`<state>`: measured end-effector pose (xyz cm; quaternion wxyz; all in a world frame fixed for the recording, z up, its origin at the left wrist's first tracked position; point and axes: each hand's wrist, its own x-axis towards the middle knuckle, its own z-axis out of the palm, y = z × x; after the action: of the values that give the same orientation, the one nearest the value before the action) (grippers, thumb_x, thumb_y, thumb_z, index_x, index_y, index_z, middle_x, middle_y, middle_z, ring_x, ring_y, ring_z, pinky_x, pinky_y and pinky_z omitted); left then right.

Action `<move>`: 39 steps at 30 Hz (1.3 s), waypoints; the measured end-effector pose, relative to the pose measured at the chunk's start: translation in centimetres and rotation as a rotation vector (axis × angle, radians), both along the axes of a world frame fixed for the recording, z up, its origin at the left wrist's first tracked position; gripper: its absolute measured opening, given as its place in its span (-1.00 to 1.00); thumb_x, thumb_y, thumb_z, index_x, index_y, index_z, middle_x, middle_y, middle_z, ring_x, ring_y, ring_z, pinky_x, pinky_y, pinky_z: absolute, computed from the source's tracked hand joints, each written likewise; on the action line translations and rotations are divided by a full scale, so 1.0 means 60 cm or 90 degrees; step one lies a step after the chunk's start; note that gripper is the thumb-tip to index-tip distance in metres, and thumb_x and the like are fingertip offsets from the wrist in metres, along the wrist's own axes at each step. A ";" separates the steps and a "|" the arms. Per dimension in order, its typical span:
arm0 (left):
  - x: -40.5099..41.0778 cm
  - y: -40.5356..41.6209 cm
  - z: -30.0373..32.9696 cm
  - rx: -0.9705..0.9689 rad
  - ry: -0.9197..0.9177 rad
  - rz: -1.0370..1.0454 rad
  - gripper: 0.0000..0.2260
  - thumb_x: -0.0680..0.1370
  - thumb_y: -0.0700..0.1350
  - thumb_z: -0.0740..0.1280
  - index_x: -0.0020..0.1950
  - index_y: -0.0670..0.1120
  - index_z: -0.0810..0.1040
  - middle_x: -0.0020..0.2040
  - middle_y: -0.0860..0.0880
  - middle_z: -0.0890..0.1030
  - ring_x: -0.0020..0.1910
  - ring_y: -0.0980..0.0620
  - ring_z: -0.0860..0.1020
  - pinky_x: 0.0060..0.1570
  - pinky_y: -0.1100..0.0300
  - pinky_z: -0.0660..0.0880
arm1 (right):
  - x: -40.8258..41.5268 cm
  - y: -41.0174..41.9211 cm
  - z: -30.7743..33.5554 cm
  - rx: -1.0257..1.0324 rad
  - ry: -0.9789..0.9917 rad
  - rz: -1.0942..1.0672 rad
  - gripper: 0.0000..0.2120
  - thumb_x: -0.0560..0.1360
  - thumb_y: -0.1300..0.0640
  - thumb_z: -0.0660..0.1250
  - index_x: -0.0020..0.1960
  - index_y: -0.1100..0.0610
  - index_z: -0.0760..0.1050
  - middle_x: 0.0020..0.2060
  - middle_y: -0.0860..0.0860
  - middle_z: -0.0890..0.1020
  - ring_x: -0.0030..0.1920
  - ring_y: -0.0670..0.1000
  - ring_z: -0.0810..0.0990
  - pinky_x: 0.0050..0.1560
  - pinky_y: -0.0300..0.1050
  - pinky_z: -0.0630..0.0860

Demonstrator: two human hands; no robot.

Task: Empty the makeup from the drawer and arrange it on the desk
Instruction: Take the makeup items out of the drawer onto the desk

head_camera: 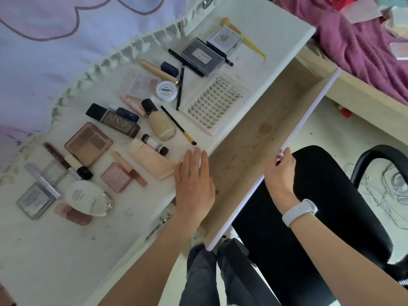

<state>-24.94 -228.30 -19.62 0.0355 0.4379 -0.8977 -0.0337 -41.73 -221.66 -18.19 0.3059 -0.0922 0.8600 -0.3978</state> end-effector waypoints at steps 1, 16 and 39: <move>0.002 0.006 -0.003 0.005 -0.016 0.003 -0.44 0.39 -0.14 0.40 0.36 -0.24 0.37 0.37 -0.18 0.40 0.35 -0.19 0.37 0.24 -0.12 0.35 | 0.006 0.006 -0.007 0.000 -0.036 0.013 -0.77 0.54 0.15 0.03 0.14 0.00 0.35 0.08 -0.10 0.33 -0.04 -0.11 0.43 -0.07 -0.19 0.39; 0.004 -0.021 0.007 -0.015 0.021 0.003 -0.59 0.49 -0.05 0.08 0.21 -0.14 0.54 0.22 -0.05 0.56 0.16 -0.09 0.52 0.03 0.00 0.41 | 0.001 0.009 -0.033 -0.053 -0.217 -0.111 -0.79 0.51 0.30 -0.02 -0.07 0.04 0.29 -0.27 -0.02 0.41 -0.27 -0.02 0.35 -0.23 -0.17 0.36; 0.009 -0.035 -0.004 -0.047 0.117 -0.012 -0.67 0.49 -0.05 0.15 0.16 -0.10 0.57 0.15 -0.02 0.59 0.05 -0.04 0.52 0.06 0.04 0.29 | 0.012 -0.080 -0.015 -0.292 -0.413 -0.056 -0.50 0.57 0.40 -0.04 0.47 0.10 0.17 0.45 -0.07 0.26 0.44 -0.05 0.24 0.41 -0.01 0.27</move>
<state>-24.40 -230.40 -19.85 0.1340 0.4229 -0.8953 -0.0408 -41.00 -226.44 -19.10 0.5156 0.0090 0.6111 -0.6006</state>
